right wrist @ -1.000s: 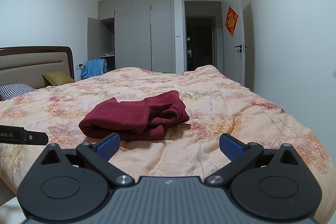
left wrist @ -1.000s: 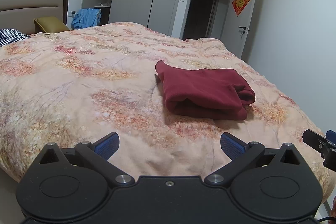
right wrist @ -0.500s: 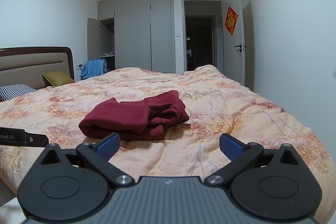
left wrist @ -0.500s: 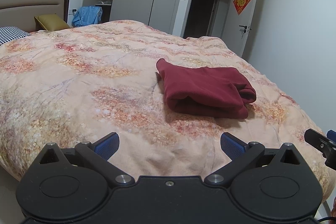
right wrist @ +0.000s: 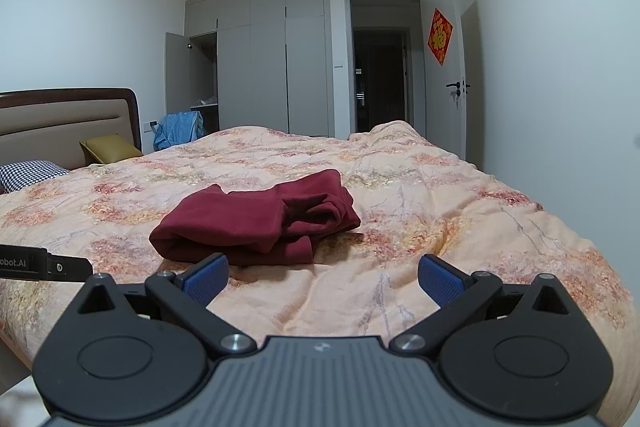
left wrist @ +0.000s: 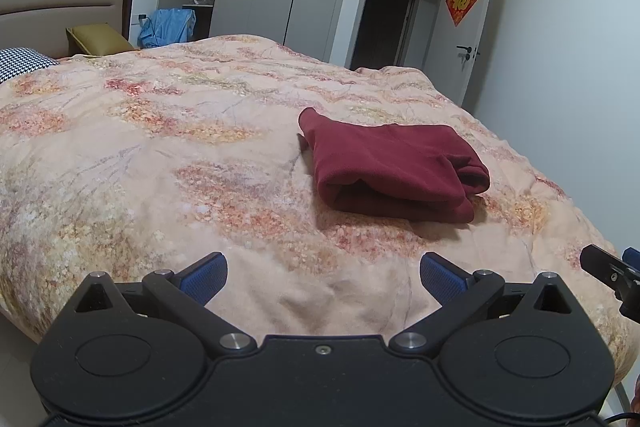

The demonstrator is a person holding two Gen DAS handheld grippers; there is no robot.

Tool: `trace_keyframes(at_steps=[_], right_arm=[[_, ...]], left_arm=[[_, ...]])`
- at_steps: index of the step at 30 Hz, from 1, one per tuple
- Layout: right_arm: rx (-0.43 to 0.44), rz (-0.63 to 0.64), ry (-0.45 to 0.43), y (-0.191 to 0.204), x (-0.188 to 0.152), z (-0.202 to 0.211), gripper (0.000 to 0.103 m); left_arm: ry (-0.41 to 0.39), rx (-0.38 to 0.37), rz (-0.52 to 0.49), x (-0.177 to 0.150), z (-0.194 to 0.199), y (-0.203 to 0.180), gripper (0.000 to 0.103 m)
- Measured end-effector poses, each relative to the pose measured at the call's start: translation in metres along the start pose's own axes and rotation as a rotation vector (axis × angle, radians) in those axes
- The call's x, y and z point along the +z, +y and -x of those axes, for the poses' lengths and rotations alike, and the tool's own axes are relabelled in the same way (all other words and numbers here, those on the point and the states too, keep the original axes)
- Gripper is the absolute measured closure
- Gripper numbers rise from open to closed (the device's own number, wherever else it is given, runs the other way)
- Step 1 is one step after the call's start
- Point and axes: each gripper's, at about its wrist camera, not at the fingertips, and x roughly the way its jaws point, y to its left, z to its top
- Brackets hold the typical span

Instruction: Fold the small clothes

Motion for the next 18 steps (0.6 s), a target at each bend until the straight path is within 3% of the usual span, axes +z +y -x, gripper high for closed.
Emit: trace_keyframes(at_steps=[9, 18], right_arm=[[0.001, 0.003, 0.005, 0.0009, -0.0001, -0.0004, 0.0], [0.0, 0.002, 0.011, 0.0003, -0.0007, -0.0026, 0.0]], left_arm=[[0.009, 0.009, 0.009, 0.0006, -0.0035, -0.0005, 0.001], [0.018, 0.128, -0.006, 0.0043, -0.0107, -0.0008, 0.001]])
